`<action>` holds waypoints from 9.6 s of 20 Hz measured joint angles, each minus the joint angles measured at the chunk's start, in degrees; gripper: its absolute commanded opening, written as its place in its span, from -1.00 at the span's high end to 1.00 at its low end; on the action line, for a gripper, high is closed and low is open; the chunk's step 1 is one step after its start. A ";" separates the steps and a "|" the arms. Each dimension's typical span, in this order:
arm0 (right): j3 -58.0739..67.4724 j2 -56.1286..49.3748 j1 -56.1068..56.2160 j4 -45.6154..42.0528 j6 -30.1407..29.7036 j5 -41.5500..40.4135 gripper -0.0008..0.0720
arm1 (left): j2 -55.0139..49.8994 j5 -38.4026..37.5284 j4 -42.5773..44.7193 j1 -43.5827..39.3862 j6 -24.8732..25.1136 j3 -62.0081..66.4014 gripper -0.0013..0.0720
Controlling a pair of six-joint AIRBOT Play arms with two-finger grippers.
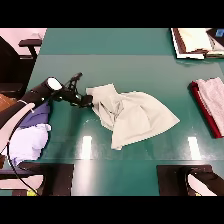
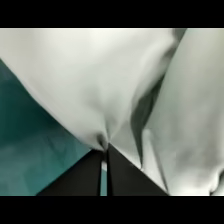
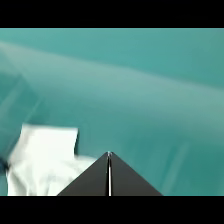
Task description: Fold the shirts.
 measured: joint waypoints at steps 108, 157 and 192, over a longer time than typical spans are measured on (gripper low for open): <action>-36.37 2.64 -14.45 16.04 -4.72 -0.55 -0.01 | 27.96 6.38 -5.25 8.98 -3.50 -36.06 -0.68; -7.13 13.20 -23.96 10.51 -4.63 1.22 0.93 | 42.23 -6.03 28.20 3.41 -7.28 40.37 0.90; 11.69 -43.43 -12.46 -8.11 -1.55 6.93 0.93 | -5.84 -6.47 19.19 12.76 -3.78 27.41 0.90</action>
